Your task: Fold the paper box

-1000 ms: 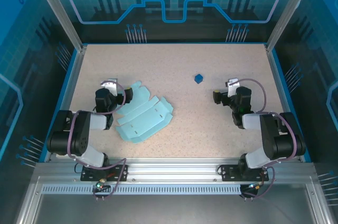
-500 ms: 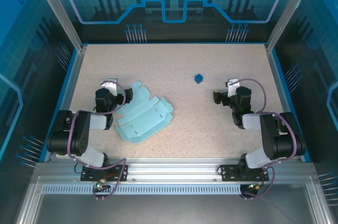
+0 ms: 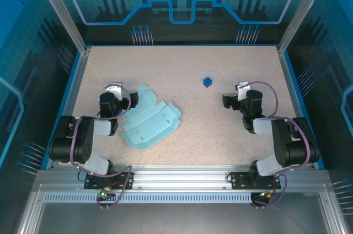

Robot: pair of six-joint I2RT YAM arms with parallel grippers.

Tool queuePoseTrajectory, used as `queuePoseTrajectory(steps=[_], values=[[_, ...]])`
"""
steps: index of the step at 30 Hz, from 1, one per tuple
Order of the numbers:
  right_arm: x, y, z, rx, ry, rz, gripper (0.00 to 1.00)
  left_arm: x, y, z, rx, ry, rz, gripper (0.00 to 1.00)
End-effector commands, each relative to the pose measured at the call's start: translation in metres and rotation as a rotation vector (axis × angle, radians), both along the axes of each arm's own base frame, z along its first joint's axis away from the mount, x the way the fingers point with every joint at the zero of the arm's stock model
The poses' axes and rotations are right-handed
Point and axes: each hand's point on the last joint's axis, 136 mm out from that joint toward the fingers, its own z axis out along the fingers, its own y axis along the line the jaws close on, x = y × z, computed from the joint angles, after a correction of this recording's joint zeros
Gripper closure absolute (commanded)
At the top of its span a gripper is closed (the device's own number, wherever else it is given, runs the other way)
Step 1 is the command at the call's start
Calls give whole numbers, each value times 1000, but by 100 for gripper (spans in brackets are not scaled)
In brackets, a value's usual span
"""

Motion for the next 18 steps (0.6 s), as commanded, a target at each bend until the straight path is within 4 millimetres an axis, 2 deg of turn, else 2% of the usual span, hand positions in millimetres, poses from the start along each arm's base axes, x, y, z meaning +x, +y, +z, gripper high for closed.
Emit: queuePoseTrajectory(steps=[1, 4, 5, 7, 8, 11, 12, 14, 15, 18], values=[[8, -14, 31, 15, 24, -102, 0, 1, 11, 33, -9, -27, 65, 1], [-2, -33, 49, 53, 59, -231, 0, -7, 29, 63, -116, 30, 223, 1], [-8, -37, 56, 68, 70, -262, 0, -8, 27, 74, -176, 57, 239, 1], [-21, -35, 70, 115, 89, -283, 0, -11, 7, 85, -266, 131, 167, 1], [-26, -28, 77, 155, 103, -261, 0, -14, -4, 87, -333, 163, 138, 1], [-45, 26, 80, 223, 196, -110, 0, -23, -52, 91, -485, 220, 1, 1], [-54, 53, 79, 205, 238, -37, 0, -28, -69, 91, -490, 242, -41, 1], [-73, 94, 76, 166, 309, 59, 0, -39, -99, 91, -470, 286, -108, 1], [-87, 122, 73, 156, 338, 135, 0, -44, -115, 89, -449, 310, -156, 1], [-119, 185, 56, 224, 445, 273, 1, -54, -134, 82, -379, 380, -191, 1]])
